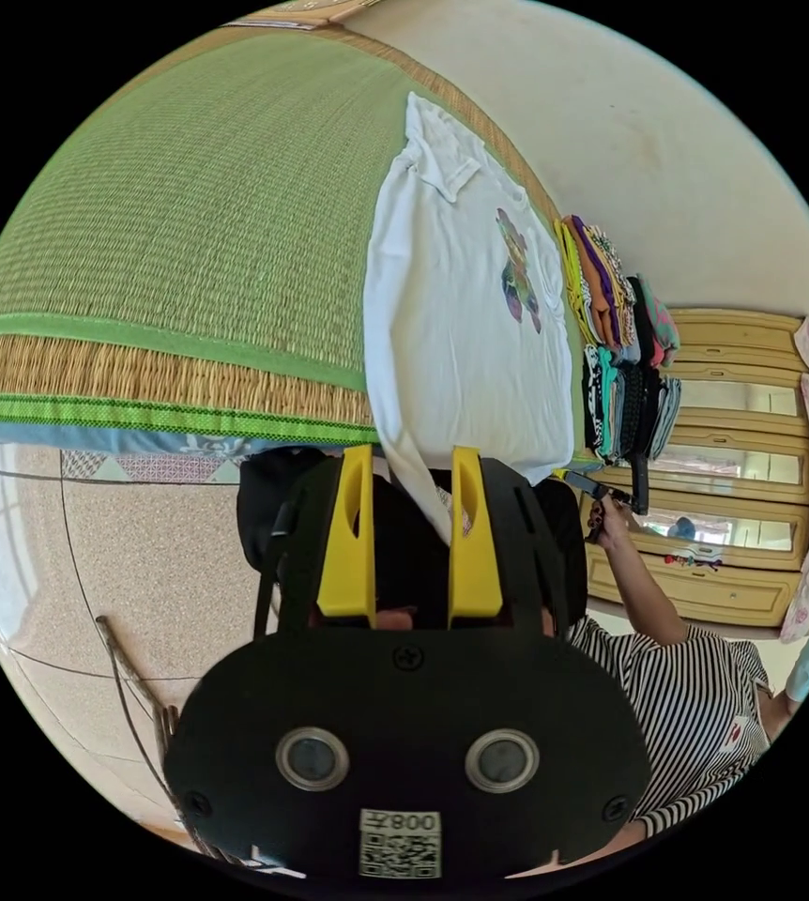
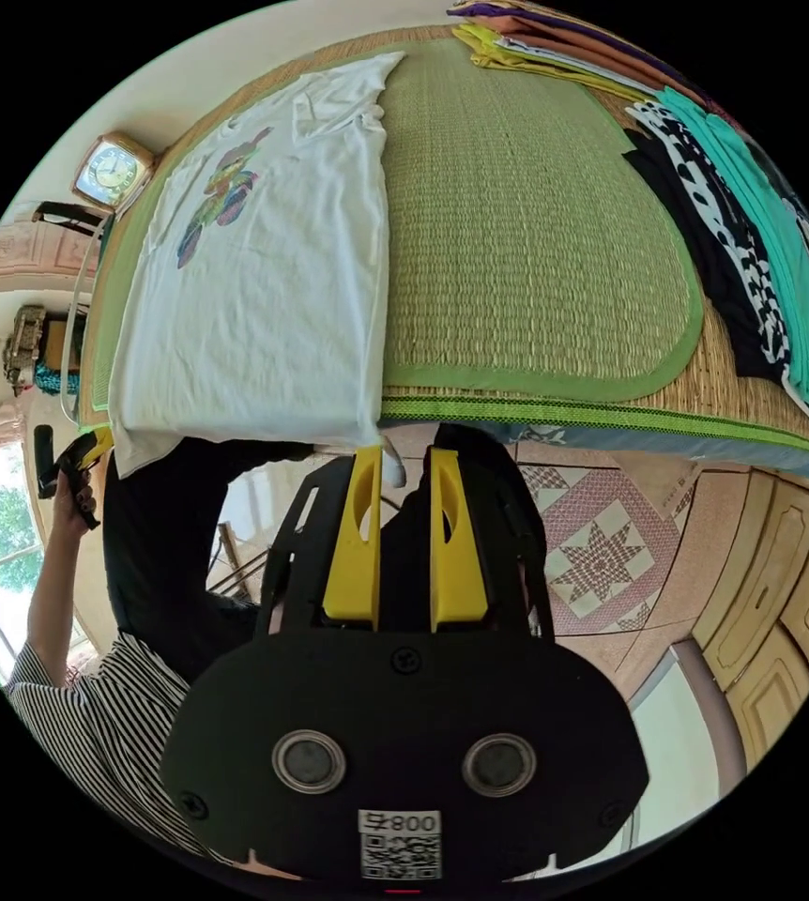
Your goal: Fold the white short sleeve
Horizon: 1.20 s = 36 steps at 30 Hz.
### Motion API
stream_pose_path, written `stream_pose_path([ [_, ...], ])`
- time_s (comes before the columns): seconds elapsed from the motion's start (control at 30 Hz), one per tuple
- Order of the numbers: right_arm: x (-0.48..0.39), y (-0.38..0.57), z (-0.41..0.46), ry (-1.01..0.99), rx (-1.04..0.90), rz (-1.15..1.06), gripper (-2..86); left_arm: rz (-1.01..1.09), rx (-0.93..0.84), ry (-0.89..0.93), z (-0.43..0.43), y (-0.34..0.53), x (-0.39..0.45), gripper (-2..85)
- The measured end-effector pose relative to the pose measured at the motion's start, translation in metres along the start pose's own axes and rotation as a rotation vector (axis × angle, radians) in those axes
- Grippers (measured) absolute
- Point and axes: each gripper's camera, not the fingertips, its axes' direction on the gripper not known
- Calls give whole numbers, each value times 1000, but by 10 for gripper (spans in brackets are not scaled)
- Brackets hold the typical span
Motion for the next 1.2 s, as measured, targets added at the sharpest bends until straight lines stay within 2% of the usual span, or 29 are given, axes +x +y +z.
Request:
stream_pose_path([
  [0.4,-20,-35,-23,-51,-76,-71,77,1,-58,-32,8,7,25,107],
  [0.53,-25,-43,-27,-59,-123,-88,65,12,-106,-136,13,7,39,79],
  [0.6,-29,-45,-32,-66,-144,-108,51,1,-113,-132,11,10,41,67],
  [0.73,-32,-46,-46,-88,-146,-126,33,-37,-99,-66,6,23,38,29],
  [1.03,-36,-17,-109,-192,-117,-230,16,-33,26,143,-33,69,42,17],
  [1.2,-19,13,-184,-412,-24,-285,9,37,72,213,-62,91,57,14],
])
